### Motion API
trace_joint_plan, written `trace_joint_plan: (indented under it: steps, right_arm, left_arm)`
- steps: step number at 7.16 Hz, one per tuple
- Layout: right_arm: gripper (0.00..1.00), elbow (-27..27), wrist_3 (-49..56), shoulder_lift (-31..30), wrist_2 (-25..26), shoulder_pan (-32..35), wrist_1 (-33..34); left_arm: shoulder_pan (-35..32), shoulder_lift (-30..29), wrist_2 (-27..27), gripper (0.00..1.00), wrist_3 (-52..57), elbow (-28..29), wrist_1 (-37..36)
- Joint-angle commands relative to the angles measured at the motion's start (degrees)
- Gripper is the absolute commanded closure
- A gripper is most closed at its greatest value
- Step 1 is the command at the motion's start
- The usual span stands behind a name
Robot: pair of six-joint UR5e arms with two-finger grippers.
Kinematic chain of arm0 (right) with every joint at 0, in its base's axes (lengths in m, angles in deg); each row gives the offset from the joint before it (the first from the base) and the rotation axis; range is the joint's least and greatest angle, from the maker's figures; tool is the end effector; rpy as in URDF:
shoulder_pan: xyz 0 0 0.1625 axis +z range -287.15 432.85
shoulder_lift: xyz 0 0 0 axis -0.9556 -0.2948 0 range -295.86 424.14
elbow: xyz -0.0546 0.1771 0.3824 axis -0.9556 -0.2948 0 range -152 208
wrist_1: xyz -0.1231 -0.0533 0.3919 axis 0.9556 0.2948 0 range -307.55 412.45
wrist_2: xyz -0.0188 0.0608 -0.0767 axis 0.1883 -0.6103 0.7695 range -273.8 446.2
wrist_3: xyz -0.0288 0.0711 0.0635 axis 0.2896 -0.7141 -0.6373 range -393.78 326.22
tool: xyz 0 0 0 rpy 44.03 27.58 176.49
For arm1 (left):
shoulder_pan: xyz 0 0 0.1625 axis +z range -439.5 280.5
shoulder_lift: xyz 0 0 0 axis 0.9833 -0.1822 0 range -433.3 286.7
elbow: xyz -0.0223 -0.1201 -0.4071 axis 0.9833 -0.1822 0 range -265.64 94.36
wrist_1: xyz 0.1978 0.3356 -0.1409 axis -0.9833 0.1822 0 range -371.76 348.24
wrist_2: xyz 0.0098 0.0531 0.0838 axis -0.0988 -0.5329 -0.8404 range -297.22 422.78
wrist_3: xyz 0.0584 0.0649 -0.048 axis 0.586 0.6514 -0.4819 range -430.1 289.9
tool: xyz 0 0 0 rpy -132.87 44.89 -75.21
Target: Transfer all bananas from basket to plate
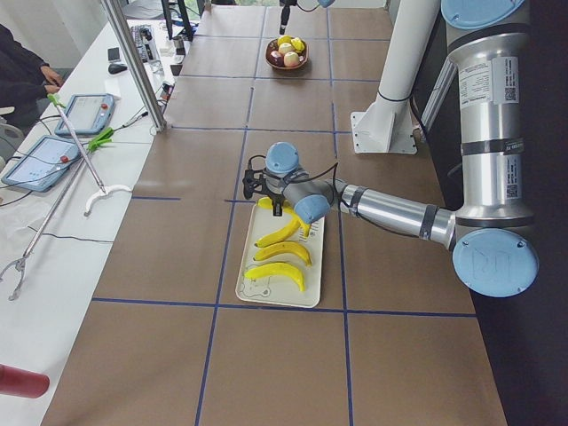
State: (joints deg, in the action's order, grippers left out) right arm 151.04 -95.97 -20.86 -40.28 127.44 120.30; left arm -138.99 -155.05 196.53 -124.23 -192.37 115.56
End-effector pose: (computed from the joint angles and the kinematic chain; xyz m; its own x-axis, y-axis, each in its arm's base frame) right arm -0.2090 -0.4218 0.2975 0.4212 -0.0550 0.9053 -0.1807 0.9730 0.1433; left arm 0.1721 -0.4187 0.5040 0.5038 -0.0217 -0.8636 0.0929 0.9952 0.0293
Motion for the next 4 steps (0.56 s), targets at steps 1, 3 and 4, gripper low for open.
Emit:
trace_joint_plan:
  steps: [1, 3, 4]
  right_arm:
    - [0.0, -0.52, 1.46, -0.42, -0.87, 1.57, 1.67]
    - [0.0, -0.43, 2.77, -1.65, -0.96, 2.19, 1.67]
    - [0.0, -0.43, 3.04, -2.27, -1.05, 3.06, 1.76]
  left_arm:
    - [0.26, 0.36, -0.16, 1.0, 0.78, 1.52, 0.03]
    - [1.74, -1.04, -0.16, 1.0, 0.44, 1.61, -0.15]
    - [2.71, -2.44, -0.34, 0.83, 0.17, 3.09, -0.06]
